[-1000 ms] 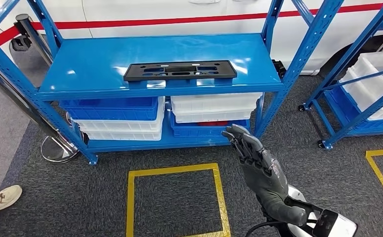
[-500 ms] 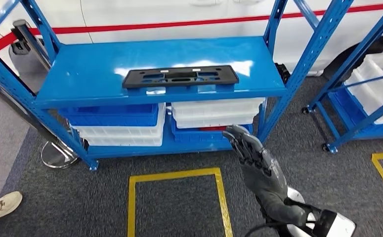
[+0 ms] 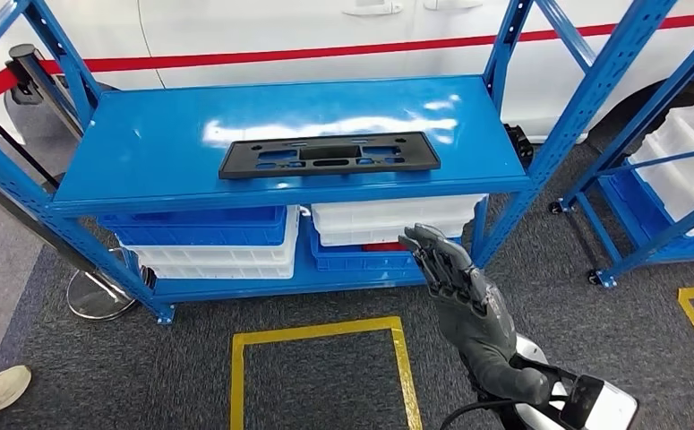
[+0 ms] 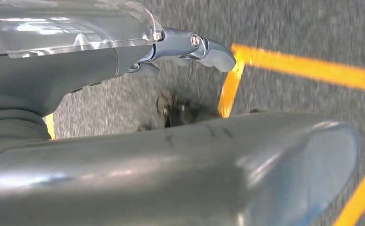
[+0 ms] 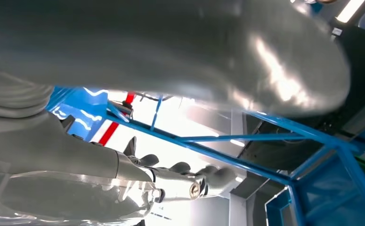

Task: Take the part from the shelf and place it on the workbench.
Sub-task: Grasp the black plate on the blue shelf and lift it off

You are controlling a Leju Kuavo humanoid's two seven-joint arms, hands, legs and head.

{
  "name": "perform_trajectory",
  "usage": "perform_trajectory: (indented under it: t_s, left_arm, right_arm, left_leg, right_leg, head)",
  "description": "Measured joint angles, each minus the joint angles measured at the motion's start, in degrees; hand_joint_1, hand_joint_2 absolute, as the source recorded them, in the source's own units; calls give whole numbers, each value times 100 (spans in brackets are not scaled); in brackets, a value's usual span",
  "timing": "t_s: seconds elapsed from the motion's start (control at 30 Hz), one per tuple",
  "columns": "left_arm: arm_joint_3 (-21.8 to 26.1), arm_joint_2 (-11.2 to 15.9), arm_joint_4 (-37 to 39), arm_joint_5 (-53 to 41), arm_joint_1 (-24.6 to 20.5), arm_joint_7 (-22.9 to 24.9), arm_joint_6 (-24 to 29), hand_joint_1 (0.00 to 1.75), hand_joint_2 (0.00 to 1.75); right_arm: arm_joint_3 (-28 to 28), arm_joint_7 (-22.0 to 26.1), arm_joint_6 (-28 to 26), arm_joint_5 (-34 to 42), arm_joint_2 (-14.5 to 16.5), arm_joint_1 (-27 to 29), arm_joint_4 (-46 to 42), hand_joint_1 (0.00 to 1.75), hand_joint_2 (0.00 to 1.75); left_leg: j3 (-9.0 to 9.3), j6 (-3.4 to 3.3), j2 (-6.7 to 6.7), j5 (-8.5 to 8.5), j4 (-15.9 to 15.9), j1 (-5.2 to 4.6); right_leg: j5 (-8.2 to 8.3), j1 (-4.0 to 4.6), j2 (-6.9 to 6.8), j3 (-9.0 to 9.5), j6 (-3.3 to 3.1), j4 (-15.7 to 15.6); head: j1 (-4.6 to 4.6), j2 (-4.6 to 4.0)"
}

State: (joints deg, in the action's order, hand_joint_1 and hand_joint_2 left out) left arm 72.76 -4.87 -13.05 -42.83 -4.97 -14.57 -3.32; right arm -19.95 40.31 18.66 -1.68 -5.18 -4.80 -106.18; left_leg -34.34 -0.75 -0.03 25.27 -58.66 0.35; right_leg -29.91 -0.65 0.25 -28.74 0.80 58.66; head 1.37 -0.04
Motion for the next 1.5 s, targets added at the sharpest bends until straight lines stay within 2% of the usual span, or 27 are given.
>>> perform_trajectory:
  t_s: [0.07,0.17,0.2,0.23,0.27,0.33,0.4,0.5,0.57,0.6,0.67,0.7,0.73,0.77,0.87,0.9,0.93,1.0,1.07,1.13,1.2,1.23,1.27,1.37,1.4,1.43,1.5]
  left_arm:
    - [0,6,0,-1,2,-1,1,0,0]
    - [0,16,0,-2,-10,-2,1,0,0]
    - [0,17,0,-3,-9,-2,0,0,0]
    - [0,17,0,-3,-7,-1,0,0,0]
    - [0,17,0,-3,-4,-1,0,0,0]
    - [0,13,2,-4,1,-1,0,0,0]
    - [0,3,11,-7,-4,2,-1,0,0]
    - [0,0,17,-9,-11,48,10,0,0]
    - [0,4,17,-11,-13,108,53,0,0]
    - [0,6,17,-13,-15,141,84,0,0]
    - [1,5,17,-17,-3,208,169,0,0]
    - [1,6,17,-16,13,244,217,0,0]
    - [2,12,17,-11,33,275,264,0,0]
    - [4,22,17,-3,52,295,300,0,0]
    - [27,58,17,29,84,311,343,0,0]
    - [36,65,17,37,84,310,346,0,0]
    - [45,69,17,46,87,307,349,0,0]
    - [52,71,17,62,87,292,334,0,0]
    - [57,69,17,72,88,270,305,0,0]
    - [60,68,17,74,81,244,273,0,0]
    - [63,69,17,75,78,219,238,0,0]
    - [64,69,17,74,81,209,218,0,0]
    - [67,68,17,72,84,204,198,0,0]
    - [70,51,18,52,89,186,153,0,0]
    - [71,43,19,45,85,178,140,0,0]
    - [71,35,19,36,79,169,127,0,0]
    - [70,32,20,24,71,144,102,0,0]
  right_arm:
    - [-1,3,5,4,-1,-15,3,0,0]
    - [-3,2,10,8,-1,-21,37,0,0]
    - [-5,2,11,8,-1,-21,55,0,0]
    - [-7,2,13,8,0,-21,72,0,0]
    - [-7,2,13,8,0,-22,87,0,0]
    - [-7,2,15,8,-1,-26,113,0,0]
    - [-9,0,15,2,-1,-35,134,0,0]
    - [-14,1,13,-9,0,-47,155,0,0]
    - [-15,2,9,-14,1,-63,161,0,0]
    - [-15,2,7,-16,2,-71,163,0,0]
    - [-16,2,1,-20,4,-77,173,0,0]
    - [-17,2,-1,-21,4,-72,181,0,0]
    - [-19,2,-2,-19,4,-67,192,0,0]
    - [-21,2,-1,-14,4,-64,202,0,0]
    - [-33,1,8,4,4,-63,225,0,0]
    - [-39,1,11,9,5,-66,233,0,0]
    - [-43,0,15,13,6,-69,242,0,0]
    - [-55,1,30,15,8,-78,260,0,0]
    - [-68,1,44,12,9,-96,280,0,0]
    - [-82,-2,54,5,9,-119,316,0,0]
    - [-102,-28,72,-15,9,-125,381,0,0]
    - [-117,-55,81,-34,9,-123,421,0,0]
    - [-138,-84,87,-59,9,-123,466,0,0]
    - [-218,-172,87,-132,10,-141,610,0,0]
    - [-248,-193,86,-150,12,-157,668,0,0]
    - [-280,-203,85,-166,17,-173,729,0,0]
    - [-343,-226,74,-190,31,-221,855,0,0]
  left_leg:
    - [111,-72,-6,28,59,19]
    - [246,-130,-13,127,95,12]
    - [297,-133,-19,173,94,5]
    - [359,-132,-26,221,94,-3]
    - [432,-127,-32,274,95,-11]
    - [585,-106,-40,386,103,-27]
    - [670,-51,-43,479,125,-37]
    - [746,53,-29,524,97,-44]
    - [663,102,-28,562,-194,-40]
    - [498,129,-28,645,-495,-28]
    - [28,193,-28,940,-1212,0]
    - [-181,216,-28,1079,-1460,13]
    - [-312,230,-27,1116,-1533,22]
    - [-348,235,-26,1011,-1404,28]
    - [-148,186,-19,205,-359,22]
    - [-94,146,-17,39,-129,7]
    - [-78,98,-18,-35,-20,-8]
    - [-31,6,-24,-27,15,-19]
    - [71,-62,-28,-25,72,-1]
    - [160,-112,-31,13,109,9]
    - [225,-137,-34,82,113,6]
    - [270,-137,-38,124,113,4]
    - [327,-132,-42,170,113,3]
    - [531,-82,-51,328,114,-3]
    - [573,-50,-51,376,117,-8]
    - [592,-13,-50,415,126,-13]
    - [645,62,-43,442,117,-25]
  right_leg:
    - [-24,-8,-5,-184,41,378]
    - [-357,-12,-8,-878,88,1352]
    - [-425,-11,-8,-1066,92,1522]
    - [-379,-10,-9,-1165,81,1516]
    - [-206,-6,-9,-1163,58,1326]
    - [351,27,-13,-967,-22,609]
    - [608,78,-21,-826,-94,115]
    - [597,81,-11,-746,-170,0]
    - [561,48,-11,-620,-224,-61]
    - [535,37,-16,-562,-244,-84]
    - [460,37,-20,-483,-272,-92]
    - [416,38,-14,-438,-271,-92]
    - [368,37,-5,-381,-267,-92]
    - [317,35,4,-311,-258,-91]
    - [150,36,14,-102,-202,-85]
    - [105,40,15,-71,-170,-81]
    - [78,43,17,-51,-132,-69]
    - [59,48,20,-28,-56,-37]
    - [25,37,12,-82,-1,156]
    - [-174,19,5,-406,43,724]
    - [-450,3,4,-878,82,1370]
    - [-489,-5,3,-1037,91,1509]
    - [-410,-9,1,-1105,94,1461]
    - [349,14,-9,-883,27,493]
    - [496,35,-13,-805,-11,222]
    - [562,57,-17,-767,-49,76]
    - [521,69,-13,-721,-123,12]
  head:
    - [-9,-1]
    - [-24,0]
    - [-23,-1]
    - [-25,-1]
    - [-25,-1]
    - [-27,-1]
    - [-22,-1]
    - [-17,0]
    - [-12,0]
    - [-8,0]
    - [-2,0]
    - [-3,-1]
    - [-3,0]
    - [-1,0]
    - [-5,-1]
    - [-8,-1]
    - [-9,-1]
    - [-9,-1]
    - [-14,-1]
    - [-19,-1]
    - [-20,-1]
    - [-19,-1]
    - [-19,-1]
    - [-19,-1]
    - [-22,-1]
    - [-25,-1]
    - [-32,-1]
